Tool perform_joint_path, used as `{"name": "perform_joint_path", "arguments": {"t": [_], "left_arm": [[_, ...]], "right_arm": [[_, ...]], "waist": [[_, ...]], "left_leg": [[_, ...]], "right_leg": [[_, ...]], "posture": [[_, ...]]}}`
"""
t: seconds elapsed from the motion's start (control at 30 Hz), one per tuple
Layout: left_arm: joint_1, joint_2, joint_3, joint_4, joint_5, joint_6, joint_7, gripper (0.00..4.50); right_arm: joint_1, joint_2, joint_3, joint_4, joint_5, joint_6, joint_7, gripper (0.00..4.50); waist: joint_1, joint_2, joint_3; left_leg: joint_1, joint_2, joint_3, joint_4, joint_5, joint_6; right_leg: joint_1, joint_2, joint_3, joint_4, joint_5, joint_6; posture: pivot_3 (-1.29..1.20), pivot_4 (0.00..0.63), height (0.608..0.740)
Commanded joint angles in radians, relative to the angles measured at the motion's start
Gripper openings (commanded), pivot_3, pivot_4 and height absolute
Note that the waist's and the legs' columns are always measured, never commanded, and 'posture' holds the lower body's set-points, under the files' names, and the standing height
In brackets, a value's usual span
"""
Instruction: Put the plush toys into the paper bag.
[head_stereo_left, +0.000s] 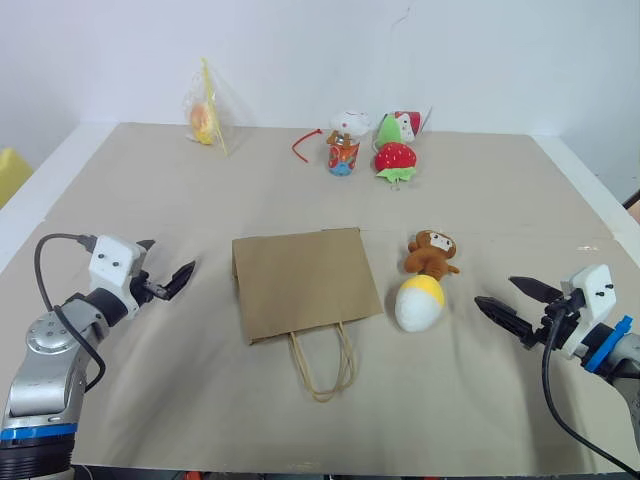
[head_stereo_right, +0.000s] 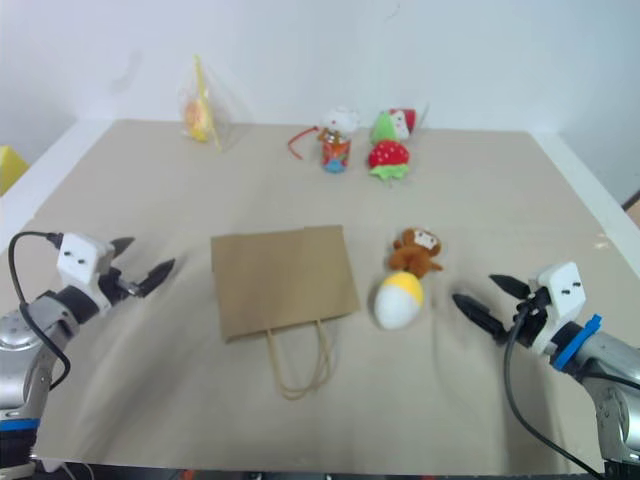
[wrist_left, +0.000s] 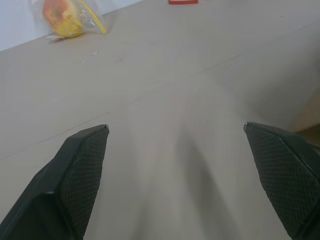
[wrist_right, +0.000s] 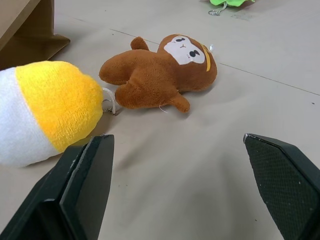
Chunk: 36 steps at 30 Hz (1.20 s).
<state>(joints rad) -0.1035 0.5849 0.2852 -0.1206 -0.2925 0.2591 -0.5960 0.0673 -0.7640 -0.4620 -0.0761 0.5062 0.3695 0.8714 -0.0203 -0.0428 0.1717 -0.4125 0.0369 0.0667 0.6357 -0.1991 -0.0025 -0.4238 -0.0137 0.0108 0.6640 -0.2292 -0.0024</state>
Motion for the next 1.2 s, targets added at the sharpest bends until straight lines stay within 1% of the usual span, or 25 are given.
{"name": "perform_joint_path", "arguments": {"t": [0.03,0.2,0.43,0.53,0.6,0.63,0.7,0.8,0.87,0.93,1.0,1.07,1.13,1.2], "left_arm": [[0.002,0.017,0.006,-0.032,-0.007,-0.022,-0.013,4.46],[0.031,0.006,0.008,-0.071,-0.024,-0.023,-0.027,4.46],[0.013,0.019,-0.004,-0.071,-0.021,-0.024,-0.037,4.46],[-0.010,0.037,-0.011,-0.084,-0.016,-0.030,-0.048,4.46],[-0.049,0.050,-0.019,-0.103,-0.024,-0.025,-0.060,4.46],[-0.073,0.062,-0.035,-0.118,-0.025,-0.027,-0.077,4.46],[-0.130,0.084,-0.107,-0.179,-0.027,-0.037,-0.144,4.46],[-0.172,0.095,-0.267,-0.276,-0.012,-0.072,-0.272,4.46],[-0.173,0.103,-0.345,-0.299,-0.006,-0.089,-0.341,4.46],[-0.166,0.113,-0.388,-0.301,0.009,-0.119,-0.386,4.46],[-0.147,0.143,-0.425,-0.295,0.028,-0.162,-0.444,4.46],[-0.136,0.165,-0.445,-0.286,0.045,-0.200,-0.483,4.46],[-0.129,0.179,-0.466,-0.259,0.074,-0.275,-0.517,4.46],[-0.128,0.184,-0.481,-0.240,0.090,-0.323,-0.543,4.46]], "right_arm": [[-0.018,-0.023,-0.011,0.016,0.006,-0.018,0.027,4.50],[-0.036,-0.022,-0.006,0.066,-0.013,-0.054,0.046,4.50],[-0.065,-0.019,0.002,0.105,-0.022,-0.084,0.068,4.50],[-0.109,-0.028,0.022,0.080,0.017,-0.045,0.091,4.50],[-0.156,-0.046,0.050,0.025,0.059,0.007,0.115,4.50],[-0.191,-0.055,0.074,-0.007,0.084,0.040,0.130,4.50],[-0.280,-0.061,0.161,-0.105,0.138,0.113,0.172,4.50],[-0.364,-0.047,0.306,-0.234,0.196,0.182,0.247,4.50],[-0.401,-0.032,0.380,-0.284,0.195,0.191,0.275,4.50],[-0.440,-0.014,0.423,-0.303,0.193,0.207,0.269,4.50],[-0.502,0.015,0.457,-0.294,0.181,0.219,0.241,4.50],[-0.541,0.030,0.472,-0.279,0.172,0.225,0.223,4.50],[-0.561,0.038,0.476,-0.276,0.164,0.235,0.204,4.50],[-0.567,0.042,0.476,-0.276,0.161,0.242,0.191,4.50]], "waist": [[0.000,0.000,0.000],[-0.001,0.000,0.000],[0.001,0.000,0.000],[0.000,0.000,0.000],[-0.001,0.000,0.000],[-0.001,0.000,0.000],[0.000,0.001,0.000],[-0.002,0.000,0.001],[-0.001,0.000,0.001],[-0.001,0.000,0.001],[0.000,0.000,0.001],[-0.003,0.001,0.001],[-0.008,0.001,0.001],[0.000,0.001,0.001]], "left_leg": [[0.000,0.000,0.000,0.000,0.000,0.000],[0.000,0.000,0.001,0.000,0.000,0.000],[0.000,0.000,0.000,0.000,0.000,0.000],[0.000,0.000,0.000,0.000,0.000,0.000],[0.000,0.000,0.000,0.000,0.000,0.000],[0.000,0.000,0.001,0.000,0.000,0.000],[0.000,0.000,0.000,0.000,0.000,0.000],[0.001,0.000,0.000,0.000,0.000,0.000],[0.001,0.000,0.000,0.000,0.000,0.000],[0.001,0.000,0.000,0.000,-0.001,0.000],[0.000,0.000,0.000,0.000,-0.002,0.000],[-0.003,0.000,0.000,0.000,-0.003,0.000],[-0.002,0.001,0.001,0.001,-0.003,0.000],[-0.001,0.002,-0.001,0.001,-0.003,0.000]], "right_leg": [[0.000,0.000,0.000,0.000,0.000,0.000],[0.000,0.000,0.001,0.000,0.000,0.000],[0.000,0.000,0.000,0.000,0.000,0.000],[0.000,0.000,0.000,0.000,0.000,0.000],[0.000,0.000,0.000,0.000,0.000,0.000],[0.000,0.000,0.001,0.000,0.000,0.000],[0.000,0.001,0.000,0.000,0.000,0.001],[0.000,0.001,0.001,0.000,0.001,0.001],[0.000,0.002,0.001,0.000,0.001,0.001],[0.001,0.005,0.001,0.000,0.000,0.001],[0.001,0.005,0.002,0.000,-0.001,0.001],[-0.002,0.005,0.002,0.000,-0.002,0.001],[-0.002,0.005,0.004,0.000,-0.002,0.001],[-0.001,0.006,0.002,0.000,-0.002,0.000]], "posture": [[0.00,0.150,0.740],[0.00,0.150,0.740],[0.00,0.150,0.740],[0.00,0.150,0.740],[0.00,0.150,0.740],[0.00,0.150,0.740],[0.00,0.150,0.740],[0.00,0.150,0.740],[0.00,0.150,0.740],[0.00,0.150,0.740],[0.00,0.150,0.740],[0.00,0.150,0.740],[0.00,0.150,0.740],[0.00,0.150,0.740]]}}
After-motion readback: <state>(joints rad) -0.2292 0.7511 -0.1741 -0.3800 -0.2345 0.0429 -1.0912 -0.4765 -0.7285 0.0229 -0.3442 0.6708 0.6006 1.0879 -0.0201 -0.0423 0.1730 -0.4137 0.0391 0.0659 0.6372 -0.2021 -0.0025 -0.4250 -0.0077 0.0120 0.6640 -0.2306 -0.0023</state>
